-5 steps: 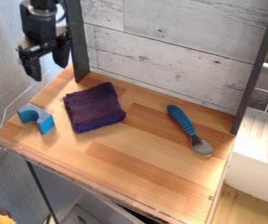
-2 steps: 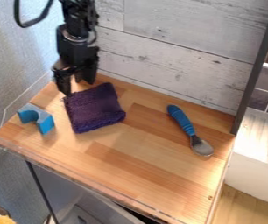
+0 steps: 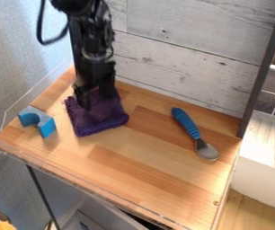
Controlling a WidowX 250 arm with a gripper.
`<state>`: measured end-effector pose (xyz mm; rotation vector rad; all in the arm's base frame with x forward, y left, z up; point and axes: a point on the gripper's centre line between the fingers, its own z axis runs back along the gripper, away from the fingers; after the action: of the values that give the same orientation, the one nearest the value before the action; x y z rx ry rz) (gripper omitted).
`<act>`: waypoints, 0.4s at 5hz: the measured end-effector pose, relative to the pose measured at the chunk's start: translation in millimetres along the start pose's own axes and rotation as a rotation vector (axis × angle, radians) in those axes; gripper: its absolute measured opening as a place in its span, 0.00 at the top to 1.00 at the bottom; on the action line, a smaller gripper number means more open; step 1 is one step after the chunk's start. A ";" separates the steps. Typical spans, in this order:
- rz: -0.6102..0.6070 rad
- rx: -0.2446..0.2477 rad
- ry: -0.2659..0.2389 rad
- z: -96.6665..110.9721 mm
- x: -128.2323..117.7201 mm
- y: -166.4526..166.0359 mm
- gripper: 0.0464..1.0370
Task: Move the purple cloth to the lower right of the table
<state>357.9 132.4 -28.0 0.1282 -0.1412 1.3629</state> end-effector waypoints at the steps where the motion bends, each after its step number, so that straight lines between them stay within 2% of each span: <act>1: 0.023 0.004 0.002 -7.9 2.7 -6.2 0.04; 2: 0.040 -0.005 0.014 -10.4 -1.4 -4.7 0.04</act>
<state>362.5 131.9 -38.6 0.1118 -0.1357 1.4028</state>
